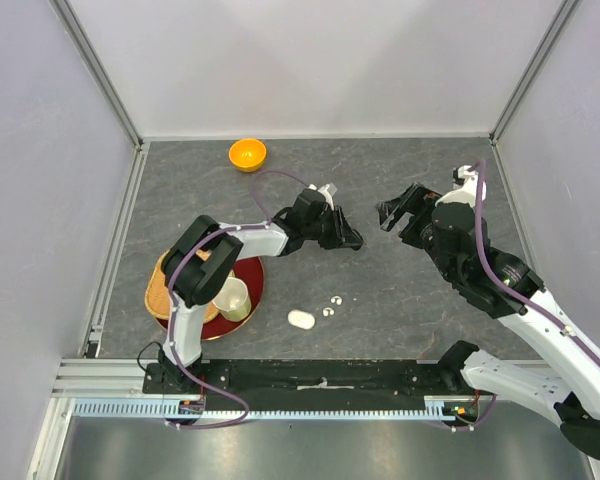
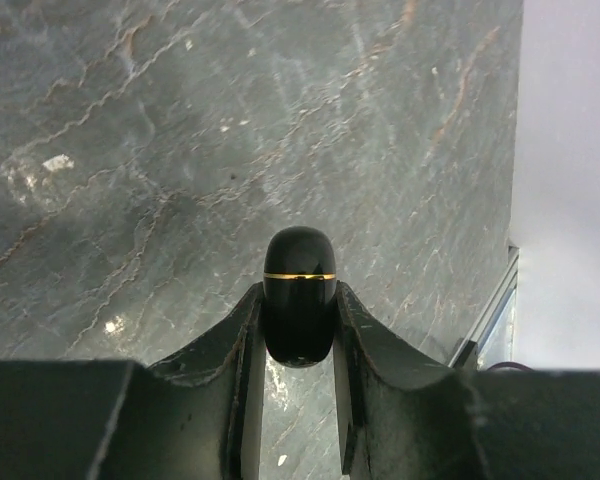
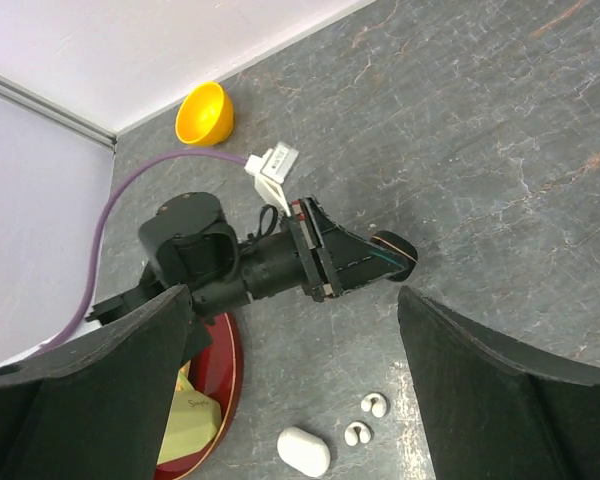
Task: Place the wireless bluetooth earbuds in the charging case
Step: Place the charging case at the center of the board.
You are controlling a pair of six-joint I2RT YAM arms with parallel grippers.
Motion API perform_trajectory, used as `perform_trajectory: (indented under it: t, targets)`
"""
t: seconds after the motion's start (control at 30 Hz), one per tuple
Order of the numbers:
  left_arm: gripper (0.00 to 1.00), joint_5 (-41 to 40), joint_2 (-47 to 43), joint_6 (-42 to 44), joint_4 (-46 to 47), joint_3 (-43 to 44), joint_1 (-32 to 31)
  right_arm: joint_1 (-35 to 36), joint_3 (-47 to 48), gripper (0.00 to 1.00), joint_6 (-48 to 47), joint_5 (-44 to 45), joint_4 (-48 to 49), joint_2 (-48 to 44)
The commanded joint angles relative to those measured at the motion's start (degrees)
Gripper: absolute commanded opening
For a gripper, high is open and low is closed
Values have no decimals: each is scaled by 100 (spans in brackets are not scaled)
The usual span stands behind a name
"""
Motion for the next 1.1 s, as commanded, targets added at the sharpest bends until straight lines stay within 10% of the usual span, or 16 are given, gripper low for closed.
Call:
perform_trajectory:
  t: [0.0,0.47,0.9,1.07]
  targets:
    - [4,330,323,-663,596,229,8,-38,29,91,-194,-36,-8,-23]
    - [26,654,1035,-1121,1870,-52,26,-56,29,92,-264,-133,-61,-58]
    - [83,603,1106,-884,2803,-615,17,-65,11,92,-220,-151,-105,-76]
    - [83,752,1150,-437,3214,-711,17,-74,-6,92,-185,-142,-96,-102]
